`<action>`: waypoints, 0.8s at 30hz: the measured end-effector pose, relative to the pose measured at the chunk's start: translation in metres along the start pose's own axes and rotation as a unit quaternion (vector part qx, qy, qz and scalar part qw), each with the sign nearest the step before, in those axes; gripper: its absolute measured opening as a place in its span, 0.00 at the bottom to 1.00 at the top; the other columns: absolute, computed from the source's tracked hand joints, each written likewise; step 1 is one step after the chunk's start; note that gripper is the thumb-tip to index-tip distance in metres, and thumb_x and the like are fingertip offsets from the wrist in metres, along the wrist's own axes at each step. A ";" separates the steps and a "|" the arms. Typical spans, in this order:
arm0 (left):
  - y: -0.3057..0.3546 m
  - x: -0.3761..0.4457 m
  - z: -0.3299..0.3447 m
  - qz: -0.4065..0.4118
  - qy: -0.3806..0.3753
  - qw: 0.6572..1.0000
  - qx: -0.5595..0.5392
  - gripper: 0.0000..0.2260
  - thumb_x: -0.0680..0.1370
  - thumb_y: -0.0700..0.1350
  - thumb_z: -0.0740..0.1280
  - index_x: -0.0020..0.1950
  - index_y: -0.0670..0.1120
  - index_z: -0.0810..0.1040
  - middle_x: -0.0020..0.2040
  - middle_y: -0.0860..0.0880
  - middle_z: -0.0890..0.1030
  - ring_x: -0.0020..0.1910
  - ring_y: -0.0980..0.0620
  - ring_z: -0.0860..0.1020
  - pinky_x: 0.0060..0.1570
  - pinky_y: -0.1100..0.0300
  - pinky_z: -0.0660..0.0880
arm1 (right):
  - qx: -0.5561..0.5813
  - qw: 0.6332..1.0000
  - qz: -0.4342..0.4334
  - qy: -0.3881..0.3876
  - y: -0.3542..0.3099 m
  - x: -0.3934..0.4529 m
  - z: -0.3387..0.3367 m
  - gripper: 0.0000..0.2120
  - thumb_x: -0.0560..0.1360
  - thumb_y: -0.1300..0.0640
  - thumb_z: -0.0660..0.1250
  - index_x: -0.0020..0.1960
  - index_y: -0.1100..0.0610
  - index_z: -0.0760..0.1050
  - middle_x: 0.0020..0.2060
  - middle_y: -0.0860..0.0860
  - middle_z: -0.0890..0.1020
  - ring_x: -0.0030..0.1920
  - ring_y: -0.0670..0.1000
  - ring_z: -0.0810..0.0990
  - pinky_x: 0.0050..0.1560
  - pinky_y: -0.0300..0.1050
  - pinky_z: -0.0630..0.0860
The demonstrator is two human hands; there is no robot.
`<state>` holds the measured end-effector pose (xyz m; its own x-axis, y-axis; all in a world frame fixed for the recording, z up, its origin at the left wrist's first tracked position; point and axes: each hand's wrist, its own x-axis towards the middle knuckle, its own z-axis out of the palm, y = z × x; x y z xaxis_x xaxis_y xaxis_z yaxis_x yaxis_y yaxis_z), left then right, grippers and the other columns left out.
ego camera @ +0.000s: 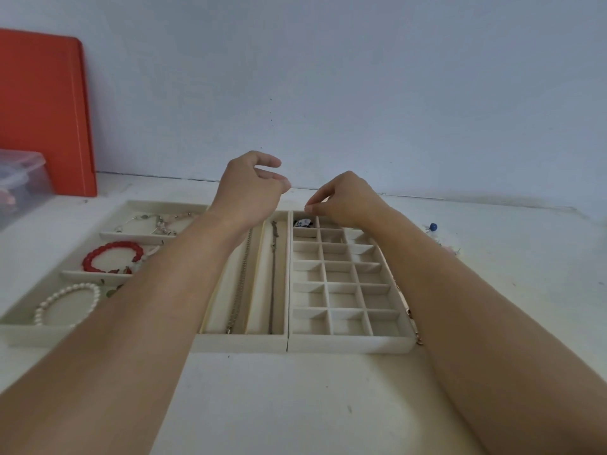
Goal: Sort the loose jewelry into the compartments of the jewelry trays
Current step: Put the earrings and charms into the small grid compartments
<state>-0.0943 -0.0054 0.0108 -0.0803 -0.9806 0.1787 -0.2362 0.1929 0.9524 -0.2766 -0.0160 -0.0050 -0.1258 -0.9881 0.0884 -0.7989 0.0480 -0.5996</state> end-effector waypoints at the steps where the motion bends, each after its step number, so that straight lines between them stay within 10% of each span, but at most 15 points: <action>1: -0.001 0.000 0.000 -0.001 -0.002 1.000 0.001 0.12 0.78 0.41 0.71 0.60 0.50 0.79 0.47 0.56 0.83 0.45 0.61 0.78 0.39 0.65 0.69 | -0.014 1.000 -0.007 -0.020 -0.002 -0.001 -0.001 0.02 0.73 0.51 0.77 0.41 0.46 0.86 0.24 0.38 0.77 0.29 0.37 0.76 0.27 0.29 0.68; 12: -0.001 0.000 0.000 -0.001 -0.011 1.000 0.003 0.10 0.78 0.40 0.71 0.58 0.49 0.81 0.46 0.55 0.82 0.45 0.61 0.78 0.39 0.65 0.70 | -0.112 0.992 0.018 -0.050 -0.011 -0.010 -0.001 0.05 0.74 0.49 0.76 0.46 0.50 0.86 0.39 0.48 0.83 0.43 0.50 0.82 0.45 0.45 0.80; 24: -0.002 0.001 0.001 0.002 -0.012 1.000 0.008 0.09 0.78 0.41 0.70 0.58 0.49 0.81 0.50 0.53 0.83 0.45 0.60 0.78 0.39 0.65 0.70 | -0.103 0.990 -0.014 -0.096 -0.009 -0.009 0.001 0.09 0.79 0.56 0.69 0.54 0.46 0.86 0.46 0.45 0.83 0.35 0.44 0.77 0.39 0.39 0.74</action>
<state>-0.0950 -0.0067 0.0090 -0.1043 -0.9790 0.1754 -0.2505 0.1965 0.9480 -0.2672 -0.0073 -0.0014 -0.0040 -0.9980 -0.0629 -0.9062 0.0302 -0.4217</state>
